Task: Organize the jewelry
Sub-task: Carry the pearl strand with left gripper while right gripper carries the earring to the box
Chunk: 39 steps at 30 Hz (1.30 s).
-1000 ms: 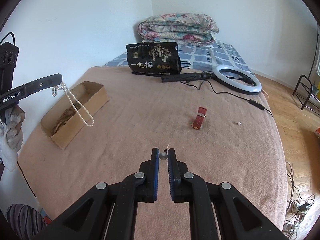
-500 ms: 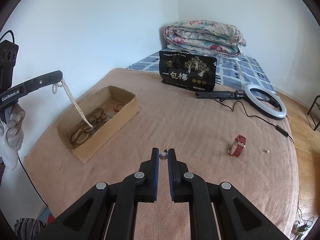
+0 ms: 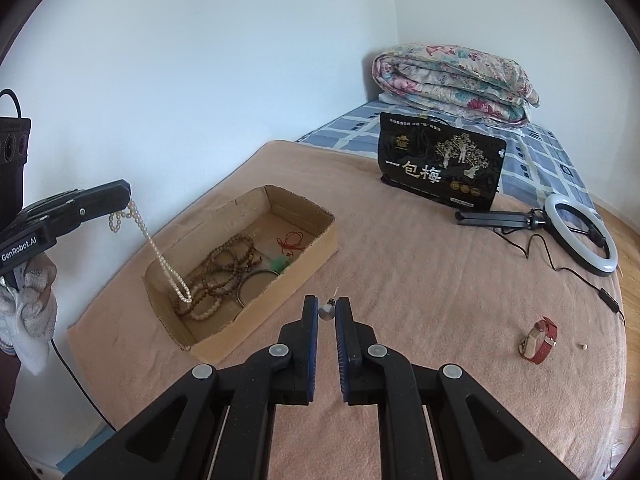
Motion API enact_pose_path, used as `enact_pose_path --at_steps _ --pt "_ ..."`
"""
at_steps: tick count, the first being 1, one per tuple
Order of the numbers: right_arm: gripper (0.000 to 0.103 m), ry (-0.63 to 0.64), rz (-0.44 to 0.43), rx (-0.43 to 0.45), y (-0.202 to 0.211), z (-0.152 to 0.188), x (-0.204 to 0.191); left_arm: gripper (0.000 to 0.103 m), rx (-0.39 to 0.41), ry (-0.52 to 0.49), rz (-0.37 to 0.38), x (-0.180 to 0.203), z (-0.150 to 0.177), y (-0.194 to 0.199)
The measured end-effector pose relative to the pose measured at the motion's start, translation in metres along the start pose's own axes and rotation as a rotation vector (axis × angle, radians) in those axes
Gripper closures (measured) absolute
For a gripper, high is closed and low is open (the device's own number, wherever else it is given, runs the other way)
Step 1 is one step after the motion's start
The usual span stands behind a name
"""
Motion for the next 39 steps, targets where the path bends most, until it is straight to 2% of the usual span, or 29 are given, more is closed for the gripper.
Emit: enact_pose_path --at_steps 16,39 --pt "0.097 0.049 -0.049 -0.031 -0.058 -0.051 -0.036 0.098 -0.043 0.009 0.006 -0.008 0.015 -0.024" --pt "0.096 0.089 -0.055 -0.099 -0.117 -0.071 -0.062 0.098 -0.138 0.016 -0.037 -0.018 0.047 -0.062"
Point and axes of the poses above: each gripper's, at about its wrist camera, not at the fingertips, and y roughly against the way its jaws point, x to its right, z to its underside, the point moved 3 cm from there along -y, roughly the way its jaws point, and after that the axes turned 10 degrees about -x, right-handed, at the moved point
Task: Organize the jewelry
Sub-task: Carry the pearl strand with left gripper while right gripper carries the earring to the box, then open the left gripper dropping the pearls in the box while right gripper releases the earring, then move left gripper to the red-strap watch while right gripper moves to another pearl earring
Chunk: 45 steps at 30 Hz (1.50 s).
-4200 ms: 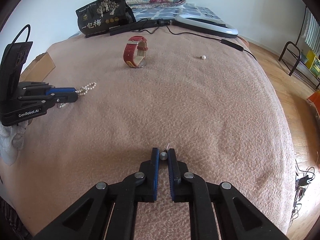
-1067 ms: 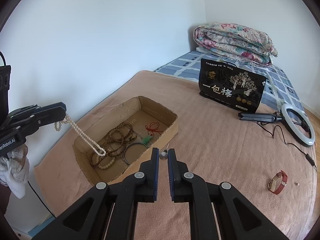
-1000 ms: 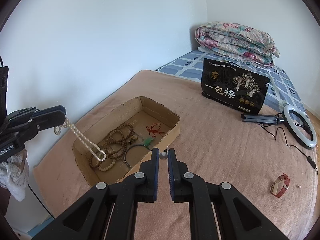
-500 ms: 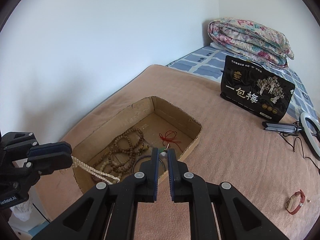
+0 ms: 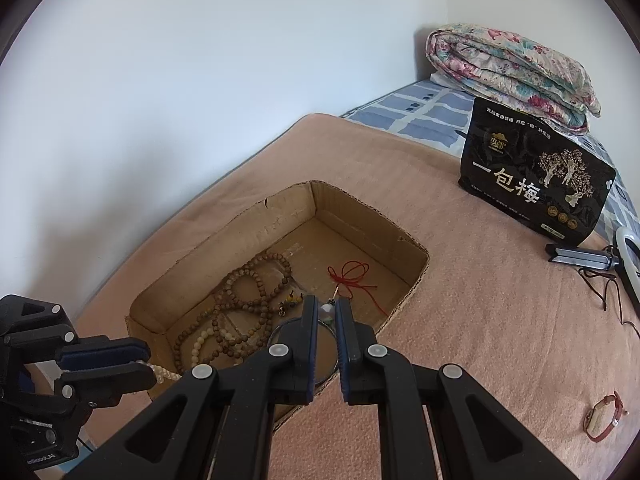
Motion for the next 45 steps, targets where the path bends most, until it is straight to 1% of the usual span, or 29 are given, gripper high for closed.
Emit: enact_pose_path --at_steps 14,15,18,20,21,22,23,24,25,26,28,30,32,34,36,40,45 --pt "0.096 0.009 -0.022 -0.023 -0.018 -0.003 -0.004 0.098 -0.02 -0.003 -0.008 -0.001 0.004 -0.008" --pt "0.095 0.013 -0.023 -0.023 -0.018 -0.003 -0.005 0.098 -0.021 -0.003 -0.005 -0.001 0.005 -0.008" --pt "0.074 0.023 -0.02 -0.011 -0.016 -0.004 -0.008 0.097 -0.024 0.001 -0.005 -0.003 0.004 -0.009" --pt "0.072 0.028 -0.009 0.002 -0.013 -0.005 -0.009 0.097 -0.025 0.007 0.001 -0.004 0.003 -0.008" --pt "0.07 0.027 -0.007 0.004 -0.012 -0.005 -0.009 0.091 -0.025 0.014 -0.001 -0.006 0.003 -0.008" --pt "0.06 0.024 -0.004 0.007 -0.011 -0.005 -0.008 0.075 -0.025 0.024 -0.001 -0.007 0.002 -0.008" --pt "0.053 0.021 0.004 0.013 -0.009 -0.006 -0.008 0.068 -0.02 0.031 0.002 -0.009 0.002 -0.007" --pt "0.038 0.017 0.013 0.023 -0.007 -0.006 -0.008 0.063 -0.014 0.037 0.002 -0.01 0.002 -0.006" --pt "0.029 0.014 0.022 0.036 -0.004 -0.006 -0.007 0.063 -0.012 0.04 0.001 -0.01 0.002 -0.005" --pt "0.026 0.01 0.029 0.047 -0.001 -0.006 -0.006 0.063 -0.013 0.042 -0.001 -0.011 0.003 -0.005" --pt "0.016 -0.002 0.041 0.059 0.003 -0.005 -0.003 0.063 -0.014 0.043 -0.007 -0.011 0.003 -0.004" --pt "0.012 -0.015 0.055 0.066 0.006 -0.005 0.001 0.063 -0.017 0.045 -0.01 -0.01 0.004 -0.004" --pt "0.011 -0.025 0.067 0.069 0.009 -0.005 0.005 0.063 -0.019 0.045 -0.013 -0.008 0.005 -0.003" --pt "0.004 -0.04 0.084 0.069 0.011 -0.003 0.009 0.063 -0.016 0.04 -0.016 -0.004 0.005 -0.002" --pt "0.001 -0.056 0.101 0.077 0.017 0.0 0.015 0.062 -0.014 0.036 -0.019 0.0 0.004 -0.002" --pt "0.0 -0.079 0.117 0.083 0.028 0.007 0.028 0.062 -0.011 0.034 -0.008 0.008 0.002 -0.003" --pt "0.0 -0.102 0.16 0.097 0.044 0.018 0.047 0.062 -0.012 0.017 0.006 0.024 -0.004 -0.007"
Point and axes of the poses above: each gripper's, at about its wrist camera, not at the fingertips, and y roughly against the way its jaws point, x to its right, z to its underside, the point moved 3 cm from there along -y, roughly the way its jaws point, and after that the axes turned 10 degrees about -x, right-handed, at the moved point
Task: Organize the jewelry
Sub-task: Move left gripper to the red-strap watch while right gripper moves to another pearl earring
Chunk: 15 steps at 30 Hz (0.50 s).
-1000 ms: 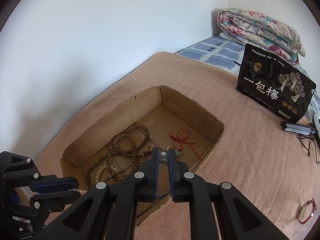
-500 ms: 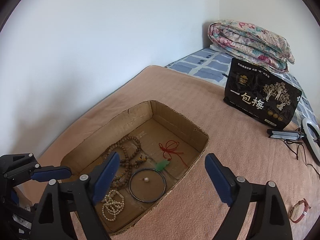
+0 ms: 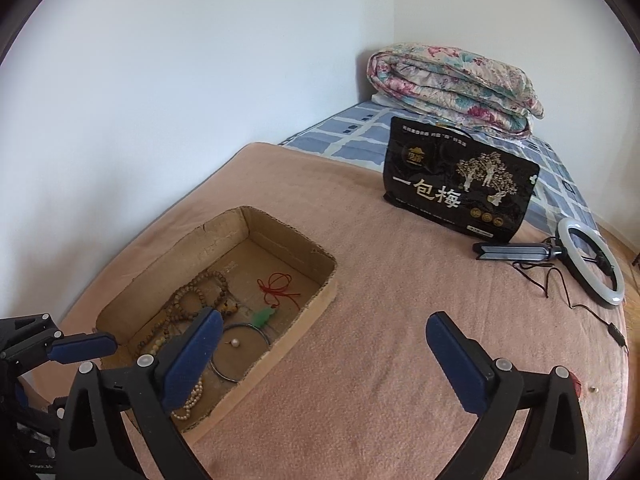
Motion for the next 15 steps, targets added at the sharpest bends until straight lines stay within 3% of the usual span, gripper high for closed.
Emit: enact_pose_path --at_steps 15 --pt "0.0 -0.135 0.124 0.032 0.044 0.037 0.098 0.062 0.003 -0.062 0.069 0.067 -0.026 -0.027"
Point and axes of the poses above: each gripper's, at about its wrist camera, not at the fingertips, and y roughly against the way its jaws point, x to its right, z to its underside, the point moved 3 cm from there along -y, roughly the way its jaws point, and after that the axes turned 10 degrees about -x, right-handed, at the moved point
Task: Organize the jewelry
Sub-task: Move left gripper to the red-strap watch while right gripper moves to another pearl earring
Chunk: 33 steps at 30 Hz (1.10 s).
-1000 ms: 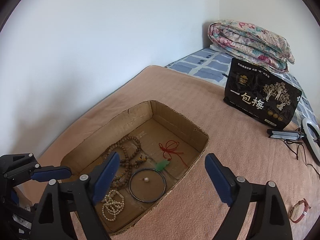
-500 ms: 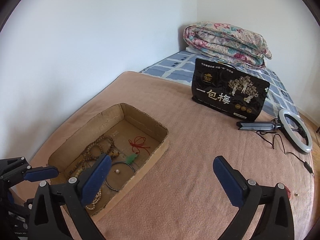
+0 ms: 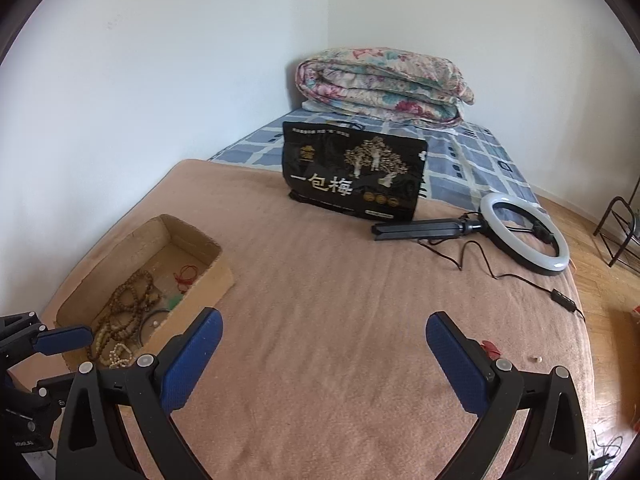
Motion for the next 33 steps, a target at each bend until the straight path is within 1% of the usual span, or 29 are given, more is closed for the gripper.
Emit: enact_pose_path --at_steps 8,14,17,22,26,30,32,33 --pt "0.0 -0.095 0.051 0.004 0.01 0.019 0.064 0.062 -0.004 -0.048 0.053 0.045 -0.016 -0.022" --pt "0.0 -0.148 0.077 0.007 0.02 0.036 0.111 0.062 -0.028 -0.079 0.097 0.077 -0.026 -0.044" --pt "0.002 -0.173 0.105 0.013 0.023 0.043 0.137 0.062 -0.042 -0.092 0.125 0.093 -0.032 -0.057" --pt "0.007 -0.215 0.15 0.015 0.025 0.056 0.18 0.062 -0.065 -0.114 0.158 0.122 -0.04 -0.083" --pt "0.01 -0.245 0.165 0.01 0.021 0.067 0.211 0.062 -0.079 -0.126 0.175 0.144 -0.047 -0.105" --pt "0.016 -0.267 0.167 -0.014 0.011 0.075 0.237 0.062 -0.099 -0.121 0.194 0.159 -0.055 -0.128" --pt "0.019 -0.268 0.167 -0.027 0.004 0.079 0.247 0.057 -0.108 -0.11 0.208 0.164 -0.059 -0.139" --pt "0.023 -0.264 0.164 -0.033 0.0 0.081 0.252 0.055 -0.109 -0.106 0.212 0.166 -0.061 -0.144"
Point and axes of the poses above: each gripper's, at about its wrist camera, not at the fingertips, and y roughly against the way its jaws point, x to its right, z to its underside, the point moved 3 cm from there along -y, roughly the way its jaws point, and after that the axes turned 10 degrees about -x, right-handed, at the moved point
